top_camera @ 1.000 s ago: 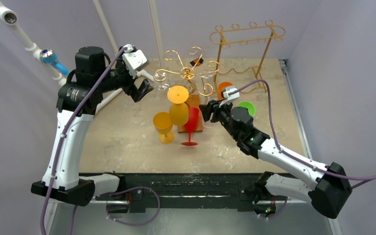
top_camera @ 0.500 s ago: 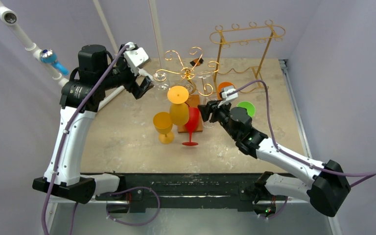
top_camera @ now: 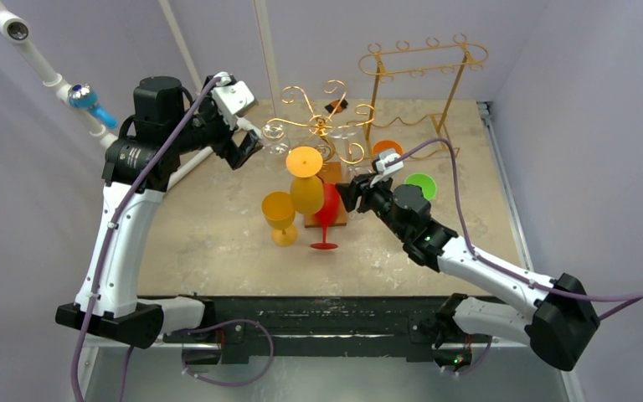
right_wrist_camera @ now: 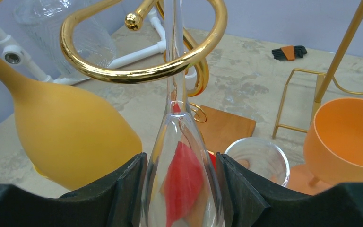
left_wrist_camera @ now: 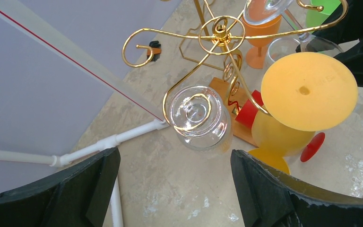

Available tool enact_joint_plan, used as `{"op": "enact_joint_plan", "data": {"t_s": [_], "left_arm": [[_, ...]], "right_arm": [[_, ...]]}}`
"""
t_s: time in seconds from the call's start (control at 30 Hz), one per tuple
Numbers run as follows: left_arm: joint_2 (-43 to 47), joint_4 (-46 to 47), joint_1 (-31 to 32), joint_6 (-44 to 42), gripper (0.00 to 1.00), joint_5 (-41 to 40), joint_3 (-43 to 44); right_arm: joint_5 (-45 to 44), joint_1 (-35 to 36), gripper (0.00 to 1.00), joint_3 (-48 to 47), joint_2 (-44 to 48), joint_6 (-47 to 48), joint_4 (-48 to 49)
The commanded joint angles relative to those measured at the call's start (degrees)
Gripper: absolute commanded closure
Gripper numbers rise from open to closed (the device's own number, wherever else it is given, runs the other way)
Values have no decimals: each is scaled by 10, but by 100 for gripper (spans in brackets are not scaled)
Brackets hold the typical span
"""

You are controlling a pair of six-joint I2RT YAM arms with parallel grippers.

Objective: Place the wine glass upside down on the wine glass rack

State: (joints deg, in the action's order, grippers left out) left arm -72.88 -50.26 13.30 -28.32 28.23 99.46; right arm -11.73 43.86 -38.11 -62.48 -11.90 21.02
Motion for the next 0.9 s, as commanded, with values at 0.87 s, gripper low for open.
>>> {"op": "enact_joint_plan", "data": {"t_s": [0.87], "left_arm": [[9, -2, 0, 5, 6, -30, 12]], "right_arm": [[37, 15, 100, 68, 49, 34, 123]]}}
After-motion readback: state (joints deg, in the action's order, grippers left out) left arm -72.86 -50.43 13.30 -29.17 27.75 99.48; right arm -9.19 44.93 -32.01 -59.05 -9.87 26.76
